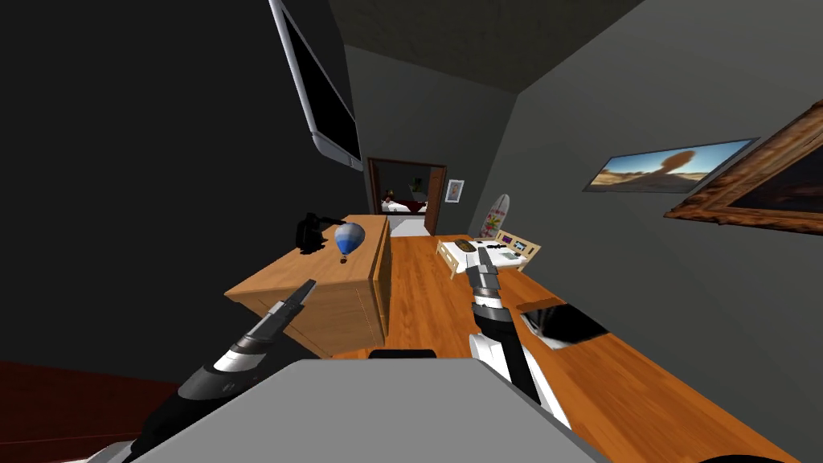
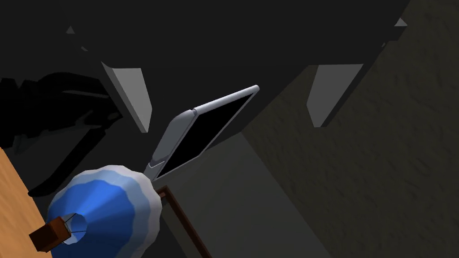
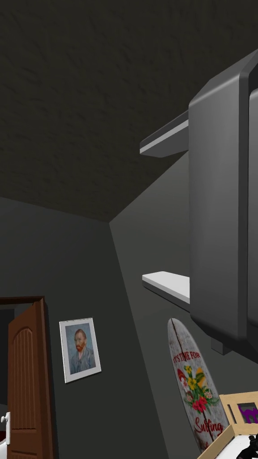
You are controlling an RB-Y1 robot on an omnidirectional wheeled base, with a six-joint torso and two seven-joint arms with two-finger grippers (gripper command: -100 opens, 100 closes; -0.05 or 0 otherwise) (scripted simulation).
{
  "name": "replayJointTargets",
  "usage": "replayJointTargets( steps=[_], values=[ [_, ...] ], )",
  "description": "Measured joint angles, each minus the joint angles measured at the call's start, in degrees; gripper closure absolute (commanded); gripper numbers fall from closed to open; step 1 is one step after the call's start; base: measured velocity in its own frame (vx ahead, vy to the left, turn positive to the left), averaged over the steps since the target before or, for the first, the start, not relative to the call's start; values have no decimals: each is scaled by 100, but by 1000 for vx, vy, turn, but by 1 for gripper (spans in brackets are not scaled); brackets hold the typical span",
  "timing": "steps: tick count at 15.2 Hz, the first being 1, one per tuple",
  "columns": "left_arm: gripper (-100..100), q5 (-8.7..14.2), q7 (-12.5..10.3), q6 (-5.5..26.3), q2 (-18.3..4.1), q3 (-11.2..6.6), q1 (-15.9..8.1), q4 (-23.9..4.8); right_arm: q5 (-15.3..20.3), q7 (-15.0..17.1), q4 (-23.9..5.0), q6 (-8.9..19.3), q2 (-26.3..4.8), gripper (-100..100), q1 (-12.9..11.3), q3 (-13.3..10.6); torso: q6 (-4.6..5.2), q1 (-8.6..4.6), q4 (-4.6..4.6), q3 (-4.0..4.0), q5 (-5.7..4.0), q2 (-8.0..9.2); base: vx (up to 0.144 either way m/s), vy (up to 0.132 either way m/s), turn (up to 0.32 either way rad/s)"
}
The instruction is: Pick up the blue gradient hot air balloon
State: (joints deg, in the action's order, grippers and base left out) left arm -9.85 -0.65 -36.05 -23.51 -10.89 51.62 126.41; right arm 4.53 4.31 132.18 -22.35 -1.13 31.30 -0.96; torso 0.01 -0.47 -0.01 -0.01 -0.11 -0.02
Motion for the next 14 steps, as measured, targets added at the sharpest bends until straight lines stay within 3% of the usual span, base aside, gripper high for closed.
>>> replayJointTargets(
  steps=[4, 7, 11, 14],
  values=[
    [-100, -81, -101, -40, -384, -309, 466, -239, 0, 0, 0, 0, 1, 0, 0, -1, 0, -23, -3, -8, -5, -13, 45, -154, -38],
    [-100, -125, -153, -95, -548, -489, 841, -311, 0, 0, 0, 0, 0, 0, 0, 0, 0, 0, -3, -8, -1, -14, 63, -109, -54],
    [-100, -182, -287, -162, -929, -874, 1392, -529, 0, 0, 0, 0, 0, 0, 1, 0, 0, -11, -5, -13, -3, -23, 68, -126, -35],
    [-100, -249, -319, -225, -1080, -1014, 1694, -716, 0, 0, 0, 0, 0, 0, 1, 0, 0, 5, -5, -13, 1, -22, 65, -82, -38]
  ],
)
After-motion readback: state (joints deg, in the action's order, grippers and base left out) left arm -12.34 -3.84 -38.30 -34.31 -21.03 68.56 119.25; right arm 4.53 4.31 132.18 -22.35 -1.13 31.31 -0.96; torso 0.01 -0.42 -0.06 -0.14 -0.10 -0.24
